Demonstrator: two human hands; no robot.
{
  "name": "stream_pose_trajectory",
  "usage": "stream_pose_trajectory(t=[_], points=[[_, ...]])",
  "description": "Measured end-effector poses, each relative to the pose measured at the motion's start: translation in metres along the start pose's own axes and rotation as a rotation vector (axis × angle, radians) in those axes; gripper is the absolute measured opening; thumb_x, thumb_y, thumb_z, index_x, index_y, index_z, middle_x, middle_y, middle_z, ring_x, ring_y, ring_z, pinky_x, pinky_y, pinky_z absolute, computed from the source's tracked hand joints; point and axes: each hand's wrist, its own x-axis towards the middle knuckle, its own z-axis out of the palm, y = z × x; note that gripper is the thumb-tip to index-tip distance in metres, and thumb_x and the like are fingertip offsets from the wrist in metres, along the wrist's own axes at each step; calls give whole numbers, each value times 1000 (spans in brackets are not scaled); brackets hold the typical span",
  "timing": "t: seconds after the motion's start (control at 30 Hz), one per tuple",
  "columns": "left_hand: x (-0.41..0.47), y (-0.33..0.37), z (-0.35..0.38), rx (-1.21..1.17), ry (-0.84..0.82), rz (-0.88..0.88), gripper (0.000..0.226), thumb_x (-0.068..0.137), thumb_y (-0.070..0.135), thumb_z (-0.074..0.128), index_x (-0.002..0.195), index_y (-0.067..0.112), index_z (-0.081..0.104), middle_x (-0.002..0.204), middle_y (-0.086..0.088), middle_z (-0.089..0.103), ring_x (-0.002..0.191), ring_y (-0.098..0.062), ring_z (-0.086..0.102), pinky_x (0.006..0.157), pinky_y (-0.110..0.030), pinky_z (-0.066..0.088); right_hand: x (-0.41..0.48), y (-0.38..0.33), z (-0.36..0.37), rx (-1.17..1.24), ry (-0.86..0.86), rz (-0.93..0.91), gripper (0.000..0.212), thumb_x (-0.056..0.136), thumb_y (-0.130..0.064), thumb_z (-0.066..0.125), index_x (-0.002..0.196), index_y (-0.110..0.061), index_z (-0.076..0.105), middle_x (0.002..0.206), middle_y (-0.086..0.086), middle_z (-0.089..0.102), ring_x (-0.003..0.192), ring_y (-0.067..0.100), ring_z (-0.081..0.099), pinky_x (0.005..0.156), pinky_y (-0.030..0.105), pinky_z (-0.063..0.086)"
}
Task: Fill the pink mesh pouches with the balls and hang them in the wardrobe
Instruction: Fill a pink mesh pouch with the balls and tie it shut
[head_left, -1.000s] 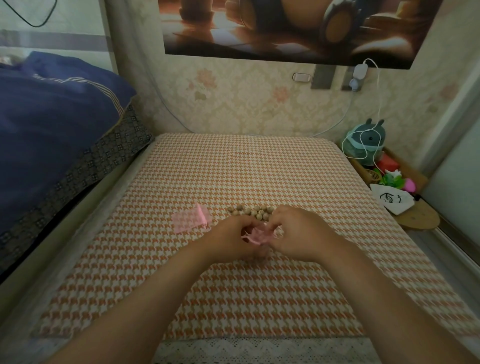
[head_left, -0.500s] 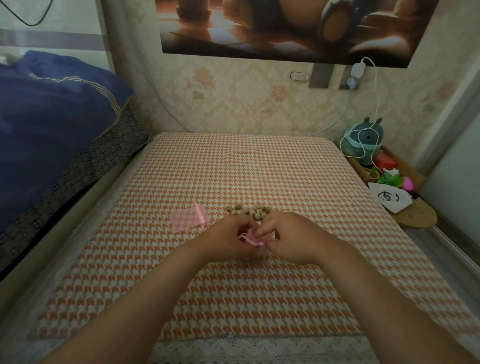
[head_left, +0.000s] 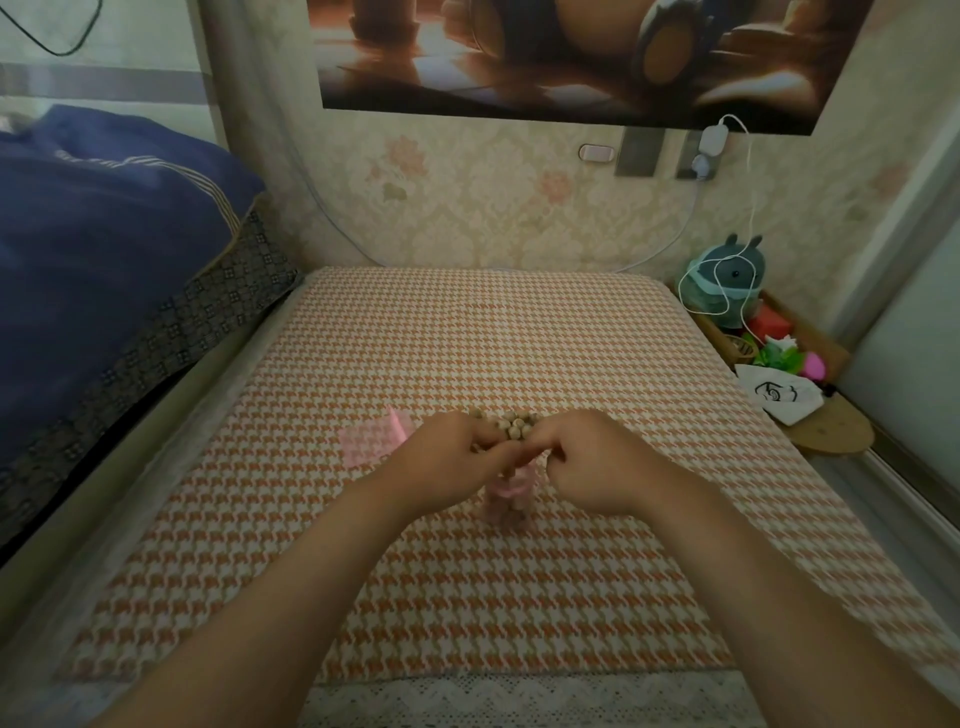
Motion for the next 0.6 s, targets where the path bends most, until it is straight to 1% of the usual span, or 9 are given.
stream_pose_trajectory(t=[0.03, 0.1, 0.17, 0.27, 0.33, 0.4, 0.47, 0.53, 0.6], points=[[0, 1, -1, 22, 18, -14, 25, 93, 32, 63, 82, 15, 77, 67, 6, 66, 55, -5, 54, 54, -23, 41, 1, 2, -2, 39, 46, 22, 37, 92, -10, 54, 107, -35, 77, 104, -18, 69, 64, 15, 65, 57, 39, 55], [1, 0, -2, 46, 42, -38, 18, 92, 25, 64, 85, 16, 77, 68, 13, 64, 59, 0, 55, 59, -21, 44, 5, 9, -4, 111, 172, 76, 38, 95, -7, 51, 98, -35, 77, 104, -20, 69, 50, 3, 59, 51, 29, 49], [2, 0, -2, 53, 40, -67, 13, 90, 21, 65, 87, 18, 78, 73, 16, 67, 68, 1, 61, 64, -18, 48, 11, 18, -5, 133, 282, 129, 35, 96, -7, 51, 93, -34, 73, 105, -16, 70, 49, -1, 57, 51, 26, 47], [2, 3, -5, 57, 49, -104, 11, 87, 18, 67, 84, 20, 78, 74, 16, 69, 71, 2, 64, 65, -15, 51, 22, 35, 2, 58, 323, 192, 30, 97, -11, 55, 104, -35, 71, 117, -14, 70, 74, 3, 60, 64, 27, 49], [2, 4, -6, 76, 56, -119, 11, 85, 18, 68, 79, 22, 77, 74, 13, 70, 69, 1, 64, 60, -14, 50, 29, 42, 11, 30, 297, 216, 26, 97, -17, 59, 113, -35, 70, 123, -13, 68, 90, 8, 63, 72, 28, 49], [1, 4, -8, 114, 61, -124, 9, 83, 19, 69, 79, 21, 77, 75, 11, 71, 67, 0, 64, 57, -14, 51, 35, 44, 19, 6, 275, 219, 26, 97, -22, 62, 119, -34, 69, 128, -11, 67, 105, 14, 64, 83, 32, 52], [0, 3, -10, 142, 62, -133, 6, 81, 21, 72, 83, 21, 77, 77, 11, 71, 68, 0, 64, 57, -13, 50, 40, 43, 26, -46, 249, 201, 27, 97, -25, 64, 122, -33, 68, 131, -10, 65, 111, 16, 63, 86, 33, 52], [-1, 1, -13, 162, 59, -144, 8, 80, 23, 73, 88, 22, 76, 80, 12, 70, 71, 0, 64, 59, -12, 50, 44, 42, 32, -86, 233, 185, 26, 96, -25, 64, 120, -33, 69, 129, -9, 65, 112, 16, 63, 85, 31, 49], [-2, -1, -16, 158, 59, -157, 10, 80, 23, 73, 90, 22, 75, 82, 10, 70, 73, -3, 66, 63, -19, 56, 48, 41, 37, -124, 237, 189, 25, 95, -27, 65, 119, -33, 71, 126, -8, 67, 110, 17, 64, 80, 29, 46]])
